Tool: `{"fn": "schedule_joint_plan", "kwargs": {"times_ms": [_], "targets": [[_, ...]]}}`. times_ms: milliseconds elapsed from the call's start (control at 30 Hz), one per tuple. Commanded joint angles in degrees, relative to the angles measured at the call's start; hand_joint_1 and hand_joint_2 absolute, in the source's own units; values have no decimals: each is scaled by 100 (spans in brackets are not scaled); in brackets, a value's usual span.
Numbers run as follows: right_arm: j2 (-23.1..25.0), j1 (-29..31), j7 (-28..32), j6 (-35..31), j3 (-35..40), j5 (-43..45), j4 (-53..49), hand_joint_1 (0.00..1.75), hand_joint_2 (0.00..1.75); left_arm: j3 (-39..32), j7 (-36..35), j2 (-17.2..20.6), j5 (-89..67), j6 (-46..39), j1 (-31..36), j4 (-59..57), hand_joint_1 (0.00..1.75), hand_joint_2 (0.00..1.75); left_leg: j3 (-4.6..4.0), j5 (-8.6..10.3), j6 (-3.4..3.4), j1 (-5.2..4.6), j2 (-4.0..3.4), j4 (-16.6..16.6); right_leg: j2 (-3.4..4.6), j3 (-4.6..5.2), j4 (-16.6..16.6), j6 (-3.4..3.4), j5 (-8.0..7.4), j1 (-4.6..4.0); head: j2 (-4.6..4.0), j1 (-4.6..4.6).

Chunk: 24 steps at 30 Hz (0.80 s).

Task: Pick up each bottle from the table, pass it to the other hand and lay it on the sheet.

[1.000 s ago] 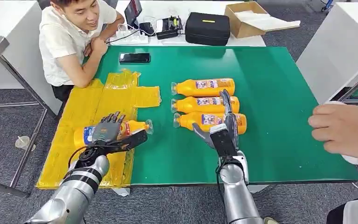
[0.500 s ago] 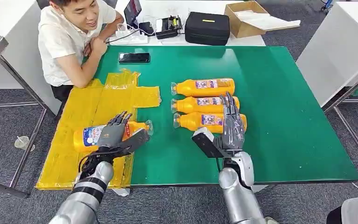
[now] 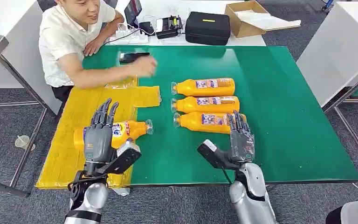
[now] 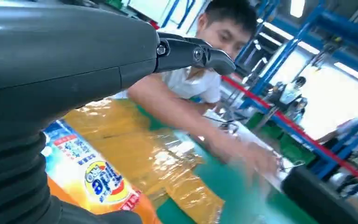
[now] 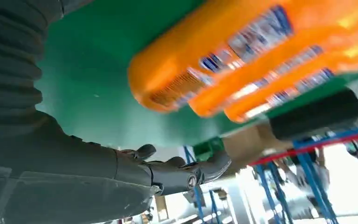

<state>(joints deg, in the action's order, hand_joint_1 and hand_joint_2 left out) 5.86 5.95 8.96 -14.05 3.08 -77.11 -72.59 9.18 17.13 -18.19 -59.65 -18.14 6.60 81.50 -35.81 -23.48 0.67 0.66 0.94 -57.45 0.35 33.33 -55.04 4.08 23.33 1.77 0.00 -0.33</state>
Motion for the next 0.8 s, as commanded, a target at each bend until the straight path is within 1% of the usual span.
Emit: {"fn": "schedule_joint_plan", "kwargs": {"times_ms": [33,167,200,233,267,333,367,433,500,567,600,667,700,733,800], "targets": [[-304,568,-44,-61,-166,-127,1236,0,175,775,122,86,253,108,-381,664,0,175,22,-10,2,1,-13,0,3,-23,5,-18,6,-5,0,0],[-250,454,-68,-8,-186,-169,1068,0,175,934,116,88,465,250,-504,815,0,175,20,-11,1,1,-12,-2,2,-19,2,-19,8,-6,0,-2],[-270,444,-105,105,-162,-210,1067,0,175,981,112,111,462,246,-519,827,0,175,35,-20,0,1,-16,-5,2,-33,-1,-29,17,-8,0,0],[-276,454,-113,145,-162,-219,1102,0,175,1000,111,117,493,255,-517,816,0,175,14,-5,0,1,-6,1,-2,-13,4,-14,4,-5,0,0],[-276,454,-113,145,-162,-219,1102,0,175,1000,111,117,493,255,-517,816,0,175,24,-11,0,3,-10,0,-1,-23,5,-20,8,-8,0,0],[-288,489,-200,179,-192,-294,1216,0,175,992,105,113,525,244,-499,792,0,175,15,-6,1,0,-7,2,-1,-12,4,-13,4,-4,0,0],[-296,500,-220,206,-201,-317,1261,0,175,978,96,101,557,248,-495,784,0,175,44,-24,2,3,-17,-6,0,-42,0,-32,20,-11,0,-2],[-353,521,-284,250,-162,-453,1362,0,175,958,90,94,621,286,-483,768,0,175,14,-5,2,1,-7,2,-1,-12,5,-12,3,-4,0,0],[-369,541,-287,269,-159,-472,1439,0,175,953,94,93,638,304,-471,737,0,175,25,-11,3,2,-12,-2,1,-23,4,-19,7,-7,0,0],[-367,577,-283,306,-161,-465,1510,0,175,959,102,87,658,323,-466,709,0,175,13,-3,2,1,-7,3,0,-11,5,-11,2,-3,0,0],[-401,594,-280,319,-102,-532,1542,0,175,964,106,86,660,329,-466,696,0,175,26,-10,2,3,-13,-1,1,-25,5,-21,7,-8,0,0],[-430,634,-301,366,-66,-570,1648,0,175,974,117,87,666,330,-466,686,0,175,13,-4,1,1,-9,3,2,-11,5,-13,2,-4,0,0],[-453,662,-326,388,-52,-595,1720,0,175,989,130,90,675,344,-470,690,0,175,38,-19,1,3,-20,-4,4,-36,1,-32,14,-10,0,0],[-486,704,-358,404,-12,-639,1807,0,175,993,141,91,698,364,-470,690,0,175,18,-6,1,1,-10,2,1,-16,5,-15,3,-5,0,0],[-540,778,-374,432,-26,-625,1955,0,175,1003,148,83,716,379,-458,664,0,175,23,-8,1,3,-12,2,2,-21,7,-18,5,-7,0,0]]}}
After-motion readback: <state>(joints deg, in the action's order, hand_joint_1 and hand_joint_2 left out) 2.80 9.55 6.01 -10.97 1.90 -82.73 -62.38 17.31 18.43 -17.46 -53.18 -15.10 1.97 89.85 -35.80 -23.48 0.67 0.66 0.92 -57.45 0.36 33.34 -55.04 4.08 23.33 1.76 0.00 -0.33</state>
